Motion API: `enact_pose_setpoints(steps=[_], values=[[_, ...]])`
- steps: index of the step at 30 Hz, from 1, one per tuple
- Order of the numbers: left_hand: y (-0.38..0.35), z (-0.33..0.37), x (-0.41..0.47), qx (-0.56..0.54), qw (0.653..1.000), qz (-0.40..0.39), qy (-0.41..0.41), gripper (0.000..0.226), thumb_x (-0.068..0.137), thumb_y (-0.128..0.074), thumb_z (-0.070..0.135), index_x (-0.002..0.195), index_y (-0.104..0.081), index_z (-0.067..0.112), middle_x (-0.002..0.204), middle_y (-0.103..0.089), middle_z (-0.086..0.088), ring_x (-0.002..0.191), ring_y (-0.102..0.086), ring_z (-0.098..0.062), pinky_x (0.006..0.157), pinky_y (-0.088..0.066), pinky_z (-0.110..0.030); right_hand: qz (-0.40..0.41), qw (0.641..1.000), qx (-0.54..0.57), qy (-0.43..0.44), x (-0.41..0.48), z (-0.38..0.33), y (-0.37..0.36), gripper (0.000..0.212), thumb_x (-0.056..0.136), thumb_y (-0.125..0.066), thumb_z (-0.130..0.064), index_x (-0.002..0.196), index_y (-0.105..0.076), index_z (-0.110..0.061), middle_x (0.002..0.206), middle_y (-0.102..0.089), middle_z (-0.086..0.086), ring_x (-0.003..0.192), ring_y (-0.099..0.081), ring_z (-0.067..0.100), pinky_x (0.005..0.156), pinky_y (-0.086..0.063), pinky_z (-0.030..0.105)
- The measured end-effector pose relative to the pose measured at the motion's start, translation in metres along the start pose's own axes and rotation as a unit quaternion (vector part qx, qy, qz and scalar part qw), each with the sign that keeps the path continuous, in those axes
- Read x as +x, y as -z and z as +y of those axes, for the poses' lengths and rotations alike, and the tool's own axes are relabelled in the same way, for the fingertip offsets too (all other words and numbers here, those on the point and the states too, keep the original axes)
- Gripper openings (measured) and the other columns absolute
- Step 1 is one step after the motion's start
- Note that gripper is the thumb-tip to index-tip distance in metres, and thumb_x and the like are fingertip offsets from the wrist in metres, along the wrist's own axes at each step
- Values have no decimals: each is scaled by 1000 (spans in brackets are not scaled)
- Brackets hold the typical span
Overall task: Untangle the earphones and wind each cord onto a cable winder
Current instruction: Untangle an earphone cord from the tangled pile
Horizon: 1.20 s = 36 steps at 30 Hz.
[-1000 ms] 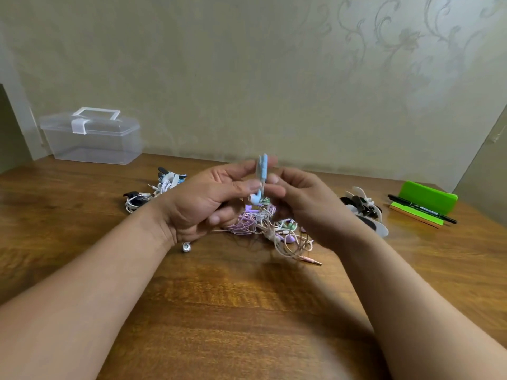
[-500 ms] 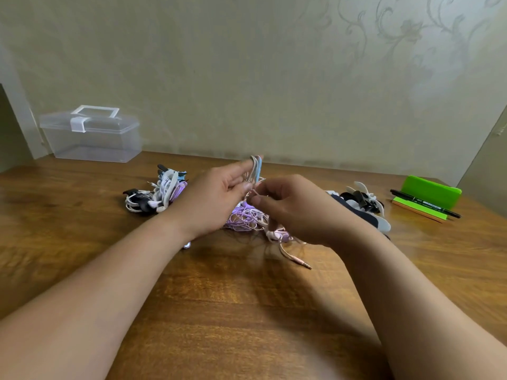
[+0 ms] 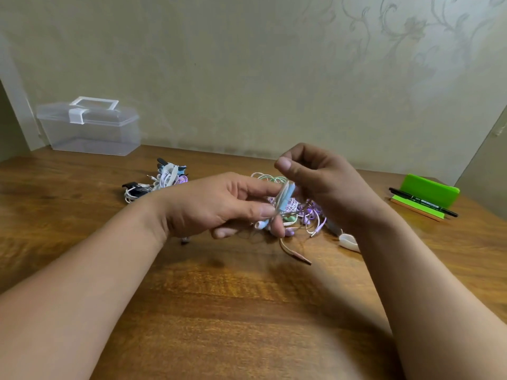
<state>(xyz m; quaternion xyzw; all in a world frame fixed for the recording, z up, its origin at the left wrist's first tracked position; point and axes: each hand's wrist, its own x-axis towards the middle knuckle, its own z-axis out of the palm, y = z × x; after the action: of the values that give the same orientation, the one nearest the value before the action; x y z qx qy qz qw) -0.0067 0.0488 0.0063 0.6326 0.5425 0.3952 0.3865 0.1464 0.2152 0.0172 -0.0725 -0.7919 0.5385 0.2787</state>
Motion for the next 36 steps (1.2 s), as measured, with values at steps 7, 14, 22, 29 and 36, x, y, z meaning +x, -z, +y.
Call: enact_pose_setpoints(steps=[7,14,22,29,36], values=[[0,-3,8,-213,967,116,-82,46,100,-52,17,145,-58,28,120,-74,-7,35,-31,-2,43,-16,-20,-4,998,56,-37,2,14,-26,37,111,-48,-34,88,-69,-13,59,-39,-2,52,-30,12,50,-24,31],[14,-17,16,-44,939,334,-69,46,108,-49,12,150,-50,31,119,-76,-2,36,-31,-3,40,-25,-16,-44,952,-302,8,-4,6,-41,24,106,-56,-29,91,-69,-17,67,-61,-2,58,-51,10,57,-39,32],[9,-26,11,216,942,259,3,46,103,-56,30,143,-51,53,114,-77,8,102,-69,-19,106,-49,-50,43,936,-348,37,-3,-4,-14,21,92,-77,-36,80,-72,-20,56,-54,-10,52,-46,4,50,-31,21],[6,-4,2,216,966,128,56,40,108,-55,20,142,-58,39,108,-78,15,96,-71,-6,93,-55,-27,-15,972,-230,35,-6,-11,-4,18,86,-84,-35,85,-75,-20,67,-68,-5,62,-56,7,57,-44,24],[15,8,-13,-6,999,-24,21,33,106,-48,7,135,-63,14,110,-74,-16,36,-32,-11,37,-26,-18,-114,993,2,28,-2,-4,8,20,82,-81,-28,85,-74,-10,80,-71,11,67,-56,15,63,-46,24]])
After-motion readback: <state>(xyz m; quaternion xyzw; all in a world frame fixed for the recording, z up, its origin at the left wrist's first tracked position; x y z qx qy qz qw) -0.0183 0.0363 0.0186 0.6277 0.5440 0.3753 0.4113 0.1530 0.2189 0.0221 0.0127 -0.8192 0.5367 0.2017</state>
